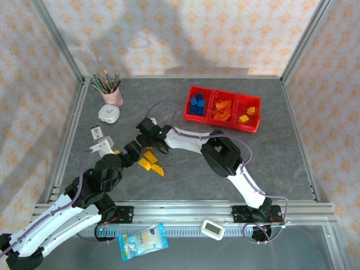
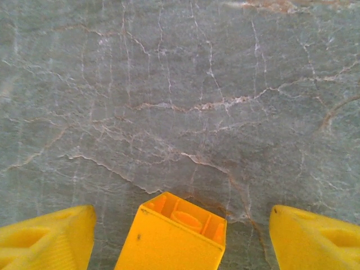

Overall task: Sort the legos into containers by color
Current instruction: Pick up the lego from the center of the table, then place the lego in the container.

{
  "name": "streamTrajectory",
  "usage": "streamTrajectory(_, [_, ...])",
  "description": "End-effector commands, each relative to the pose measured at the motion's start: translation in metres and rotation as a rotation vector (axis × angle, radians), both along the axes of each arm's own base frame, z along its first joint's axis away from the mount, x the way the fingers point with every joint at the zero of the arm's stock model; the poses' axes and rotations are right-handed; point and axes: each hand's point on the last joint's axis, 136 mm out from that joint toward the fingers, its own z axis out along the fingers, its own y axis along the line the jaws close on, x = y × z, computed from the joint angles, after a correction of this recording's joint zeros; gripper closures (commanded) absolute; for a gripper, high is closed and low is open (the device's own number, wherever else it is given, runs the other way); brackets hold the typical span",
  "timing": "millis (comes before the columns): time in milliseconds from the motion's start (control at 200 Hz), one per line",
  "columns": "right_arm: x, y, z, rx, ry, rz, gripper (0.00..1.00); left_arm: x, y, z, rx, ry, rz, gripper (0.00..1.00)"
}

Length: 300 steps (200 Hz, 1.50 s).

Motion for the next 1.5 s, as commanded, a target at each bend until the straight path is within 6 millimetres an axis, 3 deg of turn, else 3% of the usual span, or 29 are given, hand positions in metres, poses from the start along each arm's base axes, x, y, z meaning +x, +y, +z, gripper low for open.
streamTrajectory(0, [-0.002,-0.007,-0.003,-0.068,-0.008,-0.028,0.23,-0.001,0.01,-0.007,0.029,0.008,0.041,0.01])
streamTrajectory(345, [-0.006,-0.045,0.002,-0.175,-0.044,-0.102,0.42,0.002,0.004,-0.009,0.017,0.005,0.023,0.01])
streamTrajectory(591, [-0.001,-0.038,0.005,-0.172,-0.071,-0.073,0.58,0.004,-0.002,-0.007,0.012,0.01,0.001,0.01])
streamTrajectory(781, [0.002,-0.044,0.035,-0.13,-0.112,-0.088,0.7,0.006,-0.011,-0.006,-0.012,0.003,-0.031,0.01])
streamTrajectory(916, [0.004,-0.065,0.064,-0.065,-0.13,-0.127,0.73,0.009,-0.024,-0.003,-0.026,-0.01,-0.087,0.01])
streamTrajectory(1026, [0.009,-0.098,0.082,-0.015,-0.131,-0.191,0.73,0.014,-0.04,-0.001,-0.042,-0.021,-0.148,0.01])
streamTrajectory(1146, [0.016,-0.149,0.099,-0.017,-0.162,-0.289,0.73,0.021,-0.06,0.002,-0.044,-0.027,-0.222,0.01])
streamTrajectory(1497, [0.06,-0.326,0.128,-0.062,-0.218,-0.636,0.72,0.047,-0.127,0.0,-0.056,-0.023,-0.402,0.01])
